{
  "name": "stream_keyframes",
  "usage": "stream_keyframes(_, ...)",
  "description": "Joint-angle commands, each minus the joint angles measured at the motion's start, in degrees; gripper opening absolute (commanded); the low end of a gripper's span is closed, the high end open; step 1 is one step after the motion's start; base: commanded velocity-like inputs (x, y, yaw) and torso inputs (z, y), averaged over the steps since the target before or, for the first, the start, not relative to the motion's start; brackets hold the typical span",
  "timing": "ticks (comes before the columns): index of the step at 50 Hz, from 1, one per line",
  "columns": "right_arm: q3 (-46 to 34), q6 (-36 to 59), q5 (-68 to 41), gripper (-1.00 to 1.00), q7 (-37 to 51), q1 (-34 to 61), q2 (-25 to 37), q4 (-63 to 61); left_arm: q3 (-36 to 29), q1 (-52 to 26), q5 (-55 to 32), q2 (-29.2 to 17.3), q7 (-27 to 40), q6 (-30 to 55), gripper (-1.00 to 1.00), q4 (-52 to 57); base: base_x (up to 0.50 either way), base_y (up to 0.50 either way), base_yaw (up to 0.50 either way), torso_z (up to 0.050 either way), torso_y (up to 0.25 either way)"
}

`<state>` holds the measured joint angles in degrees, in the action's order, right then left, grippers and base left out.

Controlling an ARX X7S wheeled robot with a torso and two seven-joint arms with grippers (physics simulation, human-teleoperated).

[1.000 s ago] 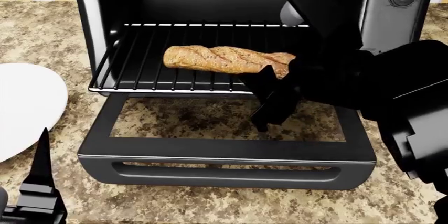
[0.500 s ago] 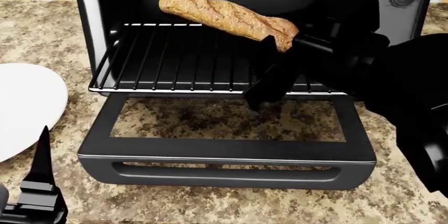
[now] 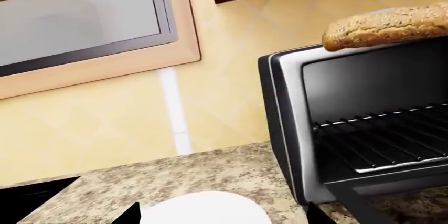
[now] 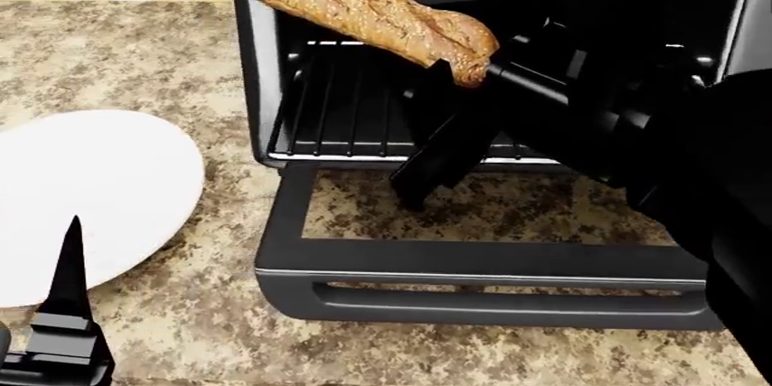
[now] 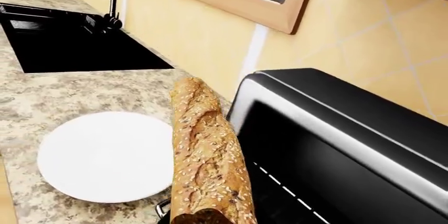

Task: Pick the baguette from the rack and place it on the plate on the counter.

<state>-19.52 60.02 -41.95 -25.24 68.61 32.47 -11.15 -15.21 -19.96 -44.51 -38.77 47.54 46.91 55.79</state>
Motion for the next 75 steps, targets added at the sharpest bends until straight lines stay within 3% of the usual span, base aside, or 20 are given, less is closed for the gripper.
stream_keyframes(1, 2.1, 0.5, 1.0, -1.00, -0.9, -0.2, -1.3, -2.4, 2.0, 0.3, -0.4, 0.5, -1.3, -1.0, 1.00, 0.1, 0.00, 0.50, 0.00, 0.000, 0.000)
stream_keyframes(34, 2.3, -2.5, 2.2, -1.00, 0.6, -0.3, -2.9, 0.4, 1.5, 0.3, -1.0, -0.7, -0.6, -2.2, 1.00, 0.1, 0.00, 0.50, 0.00, 0.000, 0.000)
stream_keyframes(59, -0.3, -11.0, 5.1, -1.00, 2.0, -6.7, -12.2, 11.0, 2.2, 3.3, -0.6, -2.4, -0.1, -5.4, 1.00, 0.7, 0.00, 0.00, 0.00, 0.000, 0.000)
stream_keyframes(75, -1.3, -12.3, 5.1, -1.00, 2.7, -10.5, -13.7, 13.0, 2.2, 3.0, -1.3, -3.2, 0.3, -6.1, 1.00, 0.9, 0.00, 0.00, 0.00, 0.000, 0.000)
